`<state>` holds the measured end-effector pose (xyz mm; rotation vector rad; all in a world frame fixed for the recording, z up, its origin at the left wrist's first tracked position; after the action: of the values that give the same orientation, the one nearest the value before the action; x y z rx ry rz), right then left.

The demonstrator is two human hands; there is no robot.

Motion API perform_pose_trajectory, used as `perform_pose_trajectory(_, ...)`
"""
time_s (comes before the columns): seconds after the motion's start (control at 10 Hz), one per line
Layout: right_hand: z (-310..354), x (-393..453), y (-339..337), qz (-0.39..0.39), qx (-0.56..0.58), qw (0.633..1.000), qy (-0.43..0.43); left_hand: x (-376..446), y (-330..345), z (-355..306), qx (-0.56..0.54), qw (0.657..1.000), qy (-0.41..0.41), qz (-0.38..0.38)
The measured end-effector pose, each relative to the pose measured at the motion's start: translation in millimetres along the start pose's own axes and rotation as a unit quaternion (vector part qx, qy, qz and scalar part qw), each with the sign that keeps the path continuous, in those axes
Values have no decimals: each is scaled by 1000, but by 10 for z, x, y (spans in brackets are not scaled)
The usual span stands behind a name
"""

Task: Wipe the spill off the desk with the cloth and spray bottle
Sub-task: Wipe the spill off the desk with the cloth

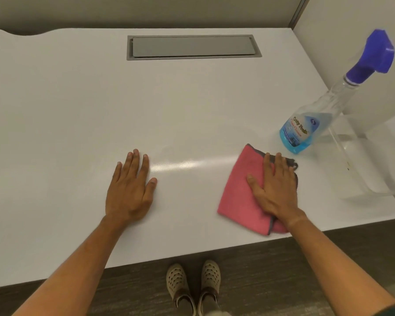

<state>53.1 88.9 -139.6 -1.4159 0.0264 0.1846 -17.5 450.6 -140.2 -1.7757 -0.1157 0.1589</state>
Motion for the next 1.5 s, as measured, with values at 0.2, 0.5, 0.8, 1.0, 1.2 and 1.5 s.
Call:
perform_pose_trajectory(0.2, 5, -527, 66, -27, 18, 999, 34, -2, 0, -1, 5, 1000, 0, 2)
perform_pose_trajectory(0.5, 94, -394, 44, -58, 13, 990, 126, 1, 2, -9, 9, 1000, -8, 0)
perform_pose_trajectory(0.8, 823, -645, 264, -3, 22, 992, -122, -11, 3, -6, -2, 1000, -7, 11)
perform_pose_trajectory(1.0, -32, -721, 110, -32, 8, 999, 19, -12, -5, -11, -5, 1000, -11, 9)
perform_pose_trajectory(1.2, 468, -26, 14, -43, 29, 998, 33, -3, 18, -23, 5, 1000, -12, 7)
perform_pose_trajectory(1.5, 616, -751, 265, -4, 5, 986, -165, 3, 18, 3, 1, 1000, -8, 15)
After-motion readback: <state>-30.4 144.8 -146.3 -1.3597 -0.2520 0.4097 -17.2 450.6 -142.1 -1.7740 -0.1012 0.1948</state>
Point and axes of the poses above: each hand's wrist, its own x-axis towards the middle knuckle, its own y-axis out of the palm, z = x × y, the point moved 7 cm from there along x, towards the middle knuckle, and after that the axes turned 5 degrees about -y, right-handed, at the moved point
